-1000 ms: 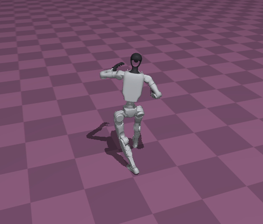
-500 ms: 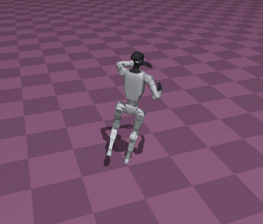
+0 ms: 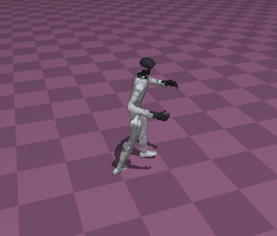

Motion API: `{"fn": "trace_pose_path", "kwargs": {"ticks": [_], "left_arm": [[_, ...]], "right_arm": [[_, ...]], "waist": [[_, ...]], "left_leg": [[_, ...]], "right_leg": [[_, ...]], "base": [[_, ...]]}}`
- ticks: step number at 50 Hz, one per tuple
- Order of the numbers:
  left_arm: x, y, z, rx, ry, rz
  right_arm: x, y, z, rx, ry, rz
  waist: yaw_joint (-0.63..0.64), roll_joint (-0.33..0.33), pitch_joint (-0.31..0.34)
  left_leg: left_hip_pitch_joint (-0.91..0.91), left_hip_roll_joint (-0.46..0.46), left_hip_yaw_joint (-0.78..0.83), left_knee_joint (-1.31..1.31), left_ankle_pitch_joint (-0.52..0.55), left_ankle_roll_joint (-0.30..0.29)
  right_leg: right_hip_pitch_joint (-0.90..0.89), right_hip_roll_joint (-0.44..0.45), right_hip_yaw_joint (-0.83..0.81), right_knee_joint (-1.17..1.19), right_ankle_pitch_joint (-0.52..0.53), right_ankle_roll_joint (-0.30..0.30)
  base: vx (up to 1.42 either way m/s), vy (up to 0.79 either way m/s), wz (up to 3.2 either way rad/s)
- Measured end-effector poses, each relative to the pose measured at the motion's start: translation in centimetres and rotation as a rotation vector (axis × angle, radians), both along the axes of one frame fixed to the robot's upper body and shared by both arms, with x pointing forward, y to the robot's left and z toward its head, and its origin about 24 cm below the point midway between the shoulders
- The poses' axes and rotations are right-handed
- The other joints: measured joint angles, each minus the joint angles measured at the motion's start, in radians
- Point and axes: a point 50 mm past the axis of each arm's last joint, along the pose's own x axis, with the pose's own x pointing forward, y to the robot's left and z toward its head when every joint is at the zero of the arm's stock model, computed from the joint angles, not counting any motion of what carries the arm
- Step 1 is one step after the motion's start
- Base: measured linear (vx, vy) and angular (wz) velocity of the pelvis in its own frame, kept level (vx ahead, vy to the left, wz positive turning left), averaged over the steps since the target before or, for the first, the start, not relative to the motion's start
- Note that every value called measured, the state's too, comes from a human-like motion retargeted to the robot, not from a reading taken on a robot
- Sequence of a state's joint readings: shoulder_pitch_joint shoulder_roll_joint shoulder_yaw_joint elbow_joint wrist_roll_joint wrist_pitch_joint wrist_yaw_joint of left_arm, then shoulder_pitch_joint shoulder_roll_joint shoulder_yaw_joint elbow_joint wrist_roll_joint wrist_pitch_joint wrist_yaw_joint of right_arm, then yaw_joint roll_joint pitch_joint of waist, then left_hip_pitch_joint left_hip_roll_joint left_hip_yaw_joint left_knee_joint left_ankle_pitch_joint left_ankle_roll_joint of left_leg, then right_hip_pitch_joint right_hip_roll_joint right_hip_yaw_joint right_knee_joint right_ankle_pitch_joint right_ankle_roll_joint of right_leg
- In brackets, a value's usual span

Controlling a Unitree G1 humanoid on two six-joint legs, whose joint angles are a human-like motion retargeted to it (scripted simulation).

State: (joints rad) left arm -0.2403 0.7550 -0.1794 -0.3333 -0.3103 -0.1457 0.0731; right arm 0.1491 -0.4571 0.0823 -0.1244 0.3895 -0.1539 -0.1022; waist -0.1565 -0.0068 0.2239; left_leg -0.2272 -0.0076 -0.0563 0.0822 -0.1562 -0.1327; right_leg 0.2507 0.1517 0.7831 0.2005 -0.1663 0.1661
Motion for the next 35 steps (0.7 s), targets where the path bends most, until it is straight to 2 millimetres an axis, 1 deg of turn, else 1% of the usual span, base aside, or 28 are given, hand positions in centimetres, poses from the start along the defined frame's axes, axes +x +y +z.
{"fn": "trace_pose_path", "kwargs": {"ticks": [3, 5, 7, 8, 10, 12, 13, 15, 18, 20, 21, 22, 23, 24, 25, 27, 28, 30, 32, 33, 35], "left_arm": [[-1.4, 4.3, -4.4, 0.06, 0.192, 0.19], [-2.2, 6.9, -6.7, 0.121, 0.303, 0.312], [-2.5, 9.0, -8.5, 0.2, 0.379, 0.426], [-2.4, 9.9, -9.3, 0.231, 0.405, 0.481], [-2.3, 11.2, -10.9, 0.247, 0.445, 0.58], [-2.3, 11.9, -12.3, 0.159, 0.482, 0.658], [-2.4, 12.1, -12.9, 0.089, 0.5, 0.686], [-2.4, 12.0, -13.9, -0.062, 0.532, 0.717], [-2.5, 10.9, -14.6, -0.211, 0.547, 0.703], [-2.5, 10.2, -14.4, -0.266, 0.529, 0.682], [-2.2, 9.3, -14.1, -0.314, 0.512, 0.661], [-2.0, 8.6, -13.8, -0.353, 0.498, 0.639], [-2.0, 8.1, -13.5, -0.369, 0.482, 0.615], [-1.8, 7.4, -13.0, -0.405, 0.463, 0.588], [-1.7, 6.7, -12.5, -0.449, 0.443, 0.558], [-1.6, 4.7, -11.9, -0.562, 0.436, 0.434], [-1.7, 3.9, -11.7, -0.612, 0.438, 0.386], [-2.4, 2.8, -11.5, -0.715, 0.456, 0.293], [-3.5, 1.8, -11.6, -0.818, 0.496, 0.208], [-4.0, 1.4, -11.7, -0.871, 0.522, 0.172], [-5.1, 1.0, -11.6, -0.836, 0.515, 0.192]], "right_arm": [[0.0, 1.7, -1.2, -0.029, 0.033, -0.002], [-0.2, 2.6, -1.9, -0.028, 0.058, -0.01], [-0.7, 3.2, -2.4, -0.005, 0.081, -0.008], [-0.9, 3.4, -2.5, 0.011, 0.09, 0.001], [-1.5, 3.5, -2.7, 0.045, 0.102, 0.021], [-2.0, 3.4, -2.9, 0.057, 0.117, 0.039], [-2.2, 3.2, -3.1, 0.049, 0.124, 0.045], [-2.4, 2.8, -3.6, 0.014, 0.155, 0.036], [-2.7, 1.9, -4.9, -0.04, 0.208, -0.036], [-2.8, 1.5, -5.5, -0.052, 0.227, -0.11], [-2.9, 1.0, -5.7, -0.044, 0.232, -0.166], [-3.0, 0.6, -5.8, -0.038, 0.234, -0.21], [-2.9, 0.4, -5.7, -0.037, 0.229, -0.23], [-2.7, 0.1, -5.5, -0.04, 0.221, -0.245], [-2.5, -0.3, -5.2, -0.045, 0.211, -0.256], [-2.9, -1.5, -4.4, -0.108, 0.17, -0.239], [-3.2, -2.0, -4.1, -0.118, 0.16, -0.235], [-4.0, -2.7, -3.4, -0.134, 0.147, -0.216], [-5.0, -3.3, -2.8, -0.141, 0.145, -0.196], [-5.5, -3.4, -2.6, -0.14, 0.147, -0.191], [-6.4, -3.1, -2.8, -0.1, 0.182, -0.179]], "waist": [[0.059, -0.035, 0.015], [0.098, -0.07, 0.038], [0.144, -0.098, 0.067], [0.166, -0.109, 0.079], [0.207, -0.119, 0.087], [0.222, -0.109, 0.089], [0.219, -0.1, 0.089], [0.203, -0.082, 0.094], [0.164, -0.063, 0.1], [0.119, -0.059, 0.103], [0.096, -0.061, 0.103], [0.072, -0.06, 0.101], [0.045, -0.055, 0.095], [0.017, -0.049, 0.094], [-0.01, -0.042, 0.095], [-0.042, -0.036, 0.074], [-0.061, -0.033, 0.063], [-0.089, -0.033, 0.041], [-0.095, -0.031, 0.023], [-0.091, -0.03, 0.018], [-0.076, -0.008, 0.023]], "left_leg": [[0.024, 0.041, 0.047, -0.015, 0.08, 0.016], [0.051, 0.074, 0.097, 0.018, 0.073, 0.031], [0.075, 0.111, 0.146, 0.063, 0.031, 0.024], [0.079, 0.127, 0.168, 0.084, 0.015, 0.017], [0.069, 0.159, 0.21, 0.12, -0.005, 0.009], [0.058, 0.195, 0.243, 0.142, -0.021, 0.011], [0.055, 0.212, 0.255, 0.149, -0.03, 0.013], [0.06, 0.244, 0.281, 0.156, -0.045, 0.019], [0.1, 0.273, 0.337, 0.157, -0.062, 0.039], [0.13, 0.278, 0.385, 0.163, -0.078, 0.053], [0.133, 0.273, 0.405, 0.196, -0.101, 0.071], [0.14, 0.268, 0.429, 0.212, -0.114, 0.08], [0.158, 0.26, 0.46, 0.194, -0.108, 0.071], [0.176, 0.254, 0.49, 0.188, -0.107, 0.067], [0.195, 0.248, 0.518, 0.187, -0.109, 0.067], [0.236, 0.233, 0.567, 0.196, -0.117, 0.058], [0.261, 0.225, 0.59, 0.202, -0.112, 0.058], [0.301, 0.218, 0.63, 0.25, -0.082, 0.063], [0.308, 0.249, 0.642, 0.398, -0.007, 0.075], [0.297, 0.275, 0.628, 0.498, 0.05, 0.076], [0.248, 0.329, 0.549, 0.708, 0.175, 0.065]], "right_leg": [[0.013, 0.0, -0.087, 0.026, -0.028, -0.054], [0.01, 0.007, -0.162, 0.088, -0.025, -0.072], [-0.048, 0.024, -0.294, 0.24, 0.007, -0.055], [-0.105, 0.028, -0.382, 0.345, 0.028, -0.037], [-0.253, 0.002, -0.581, 0.566, 0.072, -0.002], [-0.382, -0.058, -0.762, 0.725, 0.074, 0.008], [-0.432, -0.083, -0.83, 0.775, 0.051, 0.006], [-0.512, -0.118, -0.914, 0.82, -0.004, -0.002], [-0.578, -0.195, -0.993, 0.764, -0.062, -0.022], [-0.609, -0.277, -1.055, 0.684, -0.1, -0.045], [-0.63, -0.337, -1.097, 0.654, -0.103, -0.02], [-0.643, -0.385, -1.138, 0.596, -0.109, -0.015], [-0.64, -0.408, -1.176, 0.482, -0.119, -0.051], [-0.632, -0.427, -1.226, 0.371, -0.113, -0.062], [-0.62, -0.445, -1.281, 0.261, -0.097, -0.06], [-0.594, -0.448, -1.368, 0.076, -0.065, -0.031], [-0.579, -0.438, -1.384, 0.001, -0.048, -0.023], [-0.543, -0.403, -1.349, -0.111, -0.013, -0.031], [-0.49, -0.373, -1.268, -0.153, -0.002, -0.067], [-0.461, -0.361, -1.23, -0.158, -0.012, -0.089], [-0.399, -0.33, -1.162, -0.159, -0.043, -0.133]], "base": [[0.33, 0.02, -2.13], [0.32, 0.02, -1.59], [0.29, 0.02, -1.36], [0.26, 0.04, -1.26], [0.24, 0.05, -1.17], [0.24, 0.05, -0.98], [0.25, 0.03, -0.82], [0.27, 0.01, -0.76], [0.31, 0.0, -0.88], [0.35, 0.0, -0.93], [0.39, -0.01, -0.79], [0.38, -0.01, -0.9], [0.36, -0.02, -1.12], [0.37, -0.04, -1.21], [0.45, -0.09, -1.09], [0.52, -0.15, -1.09], [0.57, -0.2, -1.24], [0.61, -0.25, -1.44], [0.68, -0.31, -1.68], [0.72, -0.32, -1.81], [0.72, -0.29, -1.93]]}}
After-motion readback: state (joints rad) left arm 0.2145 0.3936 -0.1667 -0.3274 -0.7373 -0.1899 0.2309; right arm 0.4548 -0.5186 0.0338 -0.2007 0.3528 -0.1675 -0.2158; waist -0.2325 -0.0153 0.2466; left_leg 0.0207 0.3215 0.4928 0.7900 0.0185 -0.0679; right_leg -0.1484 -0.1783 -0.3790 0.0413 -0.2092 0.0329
